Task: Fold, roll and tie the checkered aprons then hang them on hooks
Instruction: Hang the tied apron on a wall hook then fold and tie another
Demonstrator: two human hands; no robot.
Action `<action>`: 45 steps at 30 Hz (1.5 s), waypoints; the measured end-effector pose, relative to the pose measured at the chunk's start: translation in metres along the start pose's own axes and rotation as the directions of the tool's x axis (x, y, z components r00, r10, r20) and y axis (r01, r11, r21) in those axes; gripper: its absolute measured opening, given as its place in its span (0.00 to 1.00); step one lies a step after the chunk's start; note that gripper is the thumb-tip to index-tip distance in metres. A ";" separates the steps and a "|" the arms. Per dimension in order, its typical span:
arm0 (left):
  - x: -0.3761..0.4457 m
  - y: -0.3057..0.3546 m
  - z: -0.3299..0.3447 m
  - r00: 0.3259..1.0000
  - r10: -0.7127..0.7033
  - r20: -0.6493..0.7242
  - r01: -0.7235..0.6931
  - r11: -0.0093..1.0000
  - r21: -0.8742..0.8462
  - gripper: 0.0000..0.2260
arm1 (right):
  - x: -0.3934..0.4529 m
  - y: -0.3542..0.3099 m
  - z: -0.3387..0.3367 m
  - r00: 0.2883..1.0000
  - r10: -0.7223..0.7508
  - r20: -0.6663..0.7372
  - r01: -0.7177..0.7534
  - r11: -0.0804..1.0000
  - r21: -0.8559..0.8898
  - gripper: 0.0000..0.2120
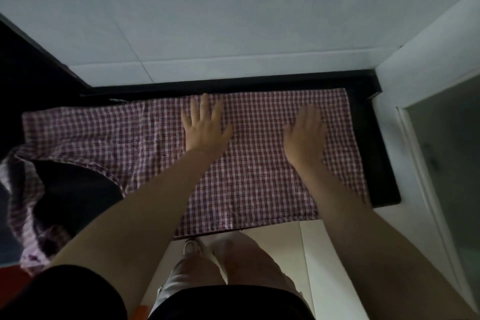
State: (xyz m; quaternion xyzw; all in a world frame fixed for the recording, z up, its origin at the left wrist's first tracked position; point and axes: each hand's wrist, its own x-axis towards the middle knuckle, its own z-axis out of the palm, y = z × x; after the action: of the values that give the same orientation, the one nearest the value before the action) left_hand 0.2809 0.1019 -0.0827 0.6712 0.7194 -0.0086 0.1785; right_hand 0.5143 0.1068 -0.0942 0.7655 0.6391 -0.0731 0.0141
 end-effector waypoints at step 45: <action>-0.170 -0.001 -0.053 0.743 -0.399 0.537 0.390 0.911 0.137 0.16 | -0.090 0.070 -0.108 0.764 -0.161 0.625 0.257 0.964 -0.066 0.12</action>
State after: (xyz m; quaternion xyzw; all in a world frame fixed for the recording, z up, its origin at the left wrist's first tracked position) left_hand 0.2726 -0.0491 0.0119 0.4736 0.7616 -0.2459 0.3677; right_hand 0.5776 0.0180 0.0194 0.6205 0.6847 -0.2715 0.2694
